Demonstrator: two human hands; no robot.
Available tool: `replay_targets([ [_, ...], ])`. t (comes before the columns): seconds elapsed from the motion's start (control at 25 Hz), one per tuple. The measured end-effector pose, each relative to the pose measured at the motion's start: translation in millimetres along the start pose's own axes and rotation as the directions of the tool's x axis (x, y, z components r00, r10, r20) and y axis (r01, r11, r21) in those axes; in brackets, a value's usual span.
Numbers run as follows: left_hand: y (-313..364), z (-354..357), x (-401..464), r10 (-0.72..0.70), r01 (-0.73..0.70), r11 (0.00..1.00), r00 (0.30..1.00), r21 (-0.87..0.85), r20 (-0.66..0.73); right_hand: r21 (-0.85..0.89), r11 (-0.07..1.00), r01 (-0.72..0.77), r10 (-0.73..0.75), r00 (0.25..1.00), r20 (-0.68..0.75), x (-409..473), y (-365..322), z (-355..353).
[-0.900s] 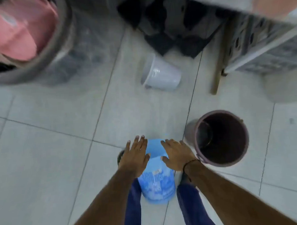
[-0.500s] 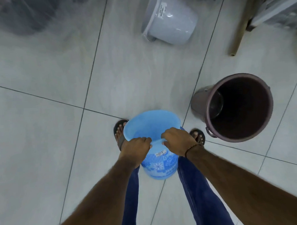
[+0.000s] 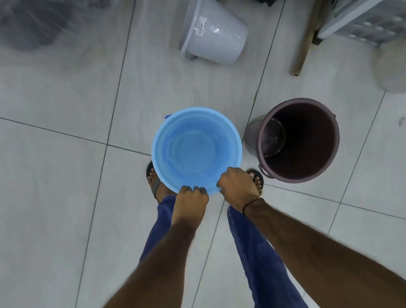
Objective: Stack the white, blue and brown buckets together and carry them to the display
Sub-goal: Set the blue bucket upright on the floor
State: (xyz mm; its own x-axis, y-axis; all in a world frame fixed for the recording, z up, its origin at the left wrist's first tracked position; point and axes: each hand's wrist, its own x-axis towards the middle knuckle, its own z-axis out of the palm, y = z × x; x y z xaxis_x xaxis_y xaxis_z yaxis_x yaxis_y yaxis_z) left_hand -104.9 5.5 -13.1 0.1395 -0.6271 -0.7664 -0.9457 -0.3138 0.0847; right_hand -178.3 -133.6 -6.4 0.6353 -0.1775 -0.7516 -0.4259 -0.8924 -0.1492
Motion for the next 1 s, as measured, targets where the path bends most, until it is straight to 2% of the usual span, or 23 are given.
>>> replay_targets([
  [0.24,45,42,7,-0.076,0.083,0.995,0.99,-0.05,0.122,-0.068,0.99,0.121,-0.118,0.992,0.052,-2,12,58],
  [0.4,50,32,10,-0.111,0.139,0.981,0.974,-0.134,0.198,-0.094,0.976,0.197,-0.188,0.977,0.101,-12,19,51],
  [0.52,46,-4,-4,-0.154,0.185,0.959,0.976,-0.216,0.152,-0.114,0.968,0.223,-0.213,0.973,0.091,-31,29,7],
  [0.68,20,-95,-18,-0.252,0.245,0.87,0.967,-0.428,0.04,-0.184,0.962,0.202,-0.201,0.979,0.021,-43,56,-100],
  [0.84,-31,-177,23,-0.385,0.262,0.692,0.922,-0.673,-0.036,-0.257,0.958,0.13,-0.155,0.985,-0.079,8,80,-204],
  [1.0,-95,-211,129,-0.558,0.246,0.514,0.824,-0.822,-0.102,-0.258,0.966,0.015,-0.076,0.97,-0.23,118,94,-262],
])
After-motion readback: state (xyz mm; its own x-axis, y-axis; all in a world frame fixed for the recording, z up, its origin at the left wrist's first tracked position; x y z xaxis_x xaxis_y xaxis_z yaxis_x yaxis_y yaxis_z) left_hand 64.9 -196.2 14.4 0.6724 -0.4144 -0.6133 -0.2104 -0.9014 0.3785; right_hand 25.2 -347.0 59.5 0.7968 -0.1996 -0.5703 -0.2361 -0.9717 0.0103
